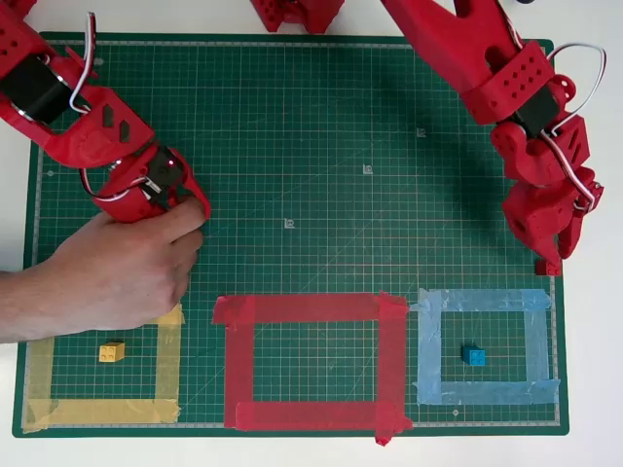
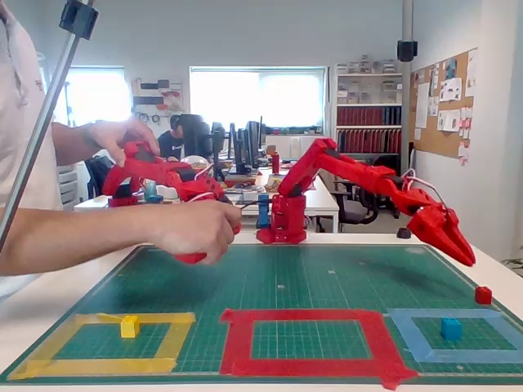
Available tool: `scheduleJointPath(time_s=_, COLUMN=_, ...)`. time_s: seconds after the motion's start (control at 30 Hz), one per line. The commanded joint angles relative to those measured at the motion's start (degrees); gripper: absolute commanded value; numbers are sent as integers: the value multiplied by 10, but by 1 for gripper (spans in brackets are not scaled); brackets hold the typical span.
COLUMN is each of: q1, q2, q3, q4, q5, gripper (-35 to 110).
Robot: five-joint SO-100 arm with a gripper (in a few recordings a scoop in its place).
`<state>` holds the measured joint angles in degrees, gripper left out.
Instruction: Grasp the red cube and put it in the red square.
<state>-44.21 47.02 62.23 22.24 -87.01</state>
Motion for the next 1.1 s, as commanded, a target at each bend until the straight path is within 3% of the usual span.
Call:
scheduleJointPath(time_s=0.0, q1=-7, q2=-19, q3=-98, q4=38, q5=-9, gripper=5)
scheduleJointPath(time_s=0.57, q1=-13, q2=-54, q3=-142, q4=126, q5=-9, gripper=21)
scheduleJointPath(time_s=1.07, q1=-17, q2=-122, q3=-232, q4=126, q5=-13, gripper=21)
